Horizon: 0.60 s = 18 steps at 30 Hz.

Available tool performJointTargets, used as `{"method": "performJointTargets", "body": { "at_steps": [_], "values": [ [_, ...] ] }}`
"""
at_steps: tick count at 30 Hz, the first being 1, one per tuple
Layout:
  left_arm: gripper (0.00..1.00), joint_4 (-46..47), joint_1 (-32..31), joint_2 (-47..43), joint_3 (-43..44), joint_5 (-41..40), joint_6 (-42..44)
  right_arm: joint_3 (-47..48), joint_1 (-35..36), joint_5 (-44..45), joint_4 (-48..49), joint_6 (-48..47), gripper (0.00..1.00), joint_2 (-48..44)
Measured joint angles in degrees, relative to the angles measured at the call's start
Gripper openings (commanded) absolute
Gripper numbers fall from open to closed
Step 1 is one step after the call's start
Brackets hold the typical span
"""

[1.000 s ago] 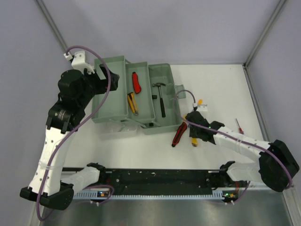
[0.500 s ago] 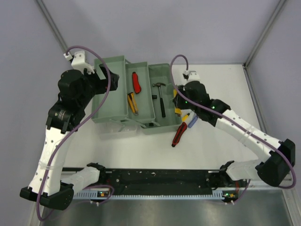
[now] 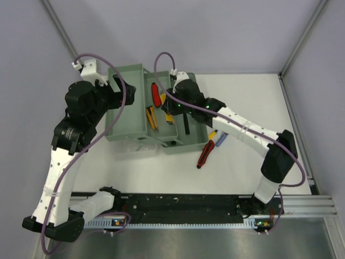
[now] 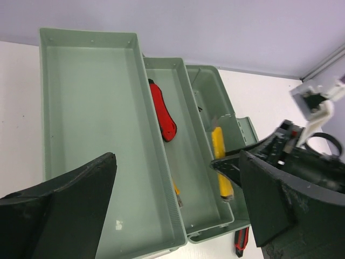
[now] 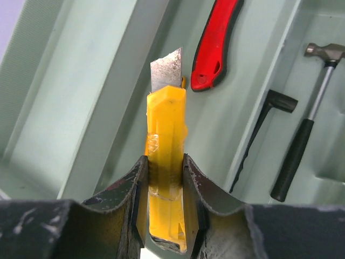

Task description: Pack the tool kit

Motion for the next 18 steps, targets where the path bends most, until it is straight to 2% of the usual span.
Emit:
{"method": "performJointTargets", "body": {
  "at_steps": [10,16,18],
  "values": [
    [0.98,-0.76,0.0,-0.55,0.09,-0.11,0.55,3.93,0.9,-1.62,-1.22,0.98,0.16,12.0],
    [0.98,-0.79,0.0,-0.55,0.09,-0.17,1.14,6.6,1.09,-1.01,-2.86,2.21,0.17,15.78],
    [0.98,-0.79,0.0,-0.55,0.09,-0.2,1.25,6.84,1.09,-0.55,-3.17,2.62,0.2,16.26]
  ]
}}
